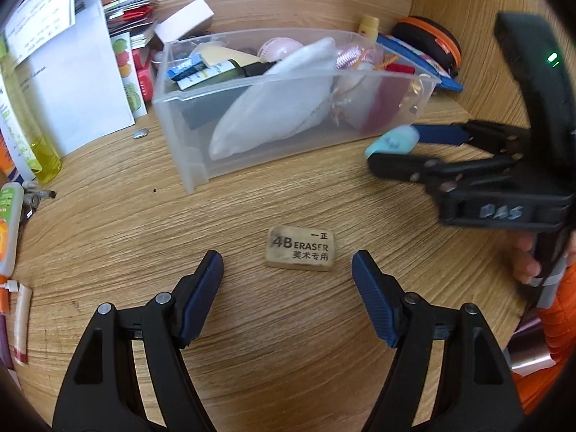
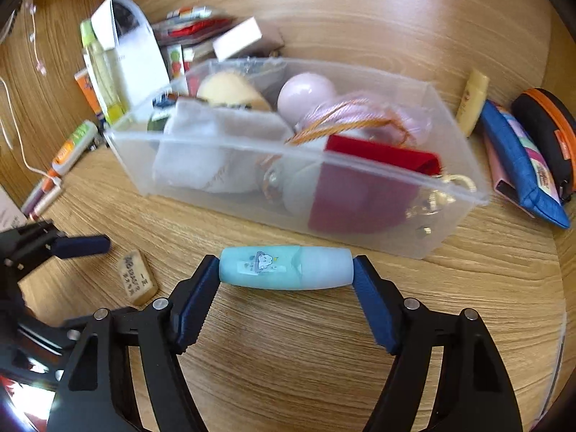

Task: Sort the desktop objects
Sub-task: 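Grasp the beige eraser with the left gripper while the right gripper grasps the mint-green tube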

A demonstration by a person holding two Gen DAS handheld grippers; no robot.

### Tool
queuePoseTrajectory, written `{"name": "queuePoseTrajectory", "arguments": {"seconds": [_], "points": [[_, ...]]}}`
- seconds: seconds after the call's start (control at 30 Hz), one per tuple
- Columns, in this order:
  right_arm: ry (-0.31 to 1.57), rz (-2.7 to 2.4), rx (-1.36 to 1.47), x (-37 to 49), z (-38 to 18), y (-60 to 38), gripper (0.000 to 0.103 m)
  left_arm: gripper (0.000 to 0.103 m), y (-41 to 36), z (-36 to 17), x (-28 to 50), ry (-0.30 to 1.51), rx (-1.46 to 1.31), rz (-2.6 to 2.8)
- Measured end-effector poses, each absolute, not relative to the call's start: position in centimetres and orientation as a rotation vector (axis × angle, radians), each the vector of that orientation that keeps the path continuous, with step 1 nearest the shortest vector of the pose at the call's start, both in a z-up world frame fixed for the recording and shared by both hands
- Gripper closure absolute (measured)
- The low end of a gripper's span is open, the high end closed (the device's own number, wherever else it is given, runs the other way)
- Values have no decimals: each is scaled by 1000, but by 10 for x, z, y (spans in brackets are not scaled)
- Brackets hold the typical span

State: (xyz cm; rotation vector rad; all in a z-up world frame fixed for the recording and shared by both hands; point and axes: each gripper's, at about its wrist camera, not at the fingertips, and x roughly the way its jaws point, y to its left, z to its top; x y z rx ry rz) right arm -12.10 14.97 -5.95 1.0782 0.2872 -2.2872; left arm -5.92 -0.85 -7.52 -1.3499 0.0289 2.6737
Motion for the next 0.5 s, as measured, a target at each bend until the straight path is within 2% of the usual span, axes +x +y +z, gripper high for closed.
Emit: {"name": "queuePoseTrajectory", "arguments": {"seconds": [0.17,0.3,0.5], "points": [[241,-2297,1060,-122,-52,162,32,40,-6,-76,-63,96,-1337,2696],[202,-2300,1048,-122,-47,168,32,63,-8,-74,-65,94,-1322,2704],[176,-2303,1011,-117,-40,173,32,63,-8,-74,-62,67,-1332,2718]]}}
